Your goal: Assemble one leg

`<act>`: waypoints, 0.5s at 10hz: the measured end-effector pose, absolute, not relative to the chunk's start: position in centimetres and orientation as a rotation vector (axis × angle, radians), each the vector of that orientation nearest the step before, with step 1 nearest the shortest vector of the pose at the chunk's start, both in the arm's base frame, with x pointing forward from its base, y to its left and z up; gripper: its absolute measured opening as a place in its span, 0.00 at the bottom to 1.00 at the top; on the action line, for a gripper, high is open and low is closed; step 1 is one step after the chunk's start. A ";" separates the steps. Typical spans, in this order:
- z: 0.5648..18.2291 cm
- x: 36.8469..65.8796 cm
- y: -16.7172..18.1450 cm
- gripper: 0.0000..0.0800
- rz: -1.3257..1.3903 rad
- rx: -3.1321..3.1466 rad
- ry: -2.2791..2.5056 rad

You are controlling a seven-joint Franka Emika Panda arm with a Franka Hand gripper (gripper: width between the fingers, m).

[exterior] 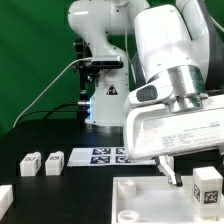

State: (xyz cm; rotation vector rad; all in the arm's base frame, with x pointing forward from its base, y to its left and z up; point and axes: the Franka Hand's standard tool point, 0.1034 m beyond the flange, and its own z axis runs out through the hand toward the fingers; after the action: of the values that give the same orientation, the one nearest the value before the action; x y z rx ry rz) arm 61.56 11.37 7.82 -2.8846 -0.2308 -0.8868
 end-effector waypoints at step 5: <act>11.9 61.5 11.7 0.81 -0.698 -2.919 -0.252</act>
Offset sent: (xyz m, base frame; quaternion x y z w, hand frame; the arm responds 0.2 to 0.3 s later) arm -0.0044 -0.0056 0.0474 -0.0127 -0.1749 0.0220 0.9843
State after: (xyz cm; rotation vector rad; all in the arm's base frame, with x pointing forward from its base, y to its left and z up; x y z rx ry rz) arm 61.54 11.70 11.90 -2.9187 -0.2518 -0.6978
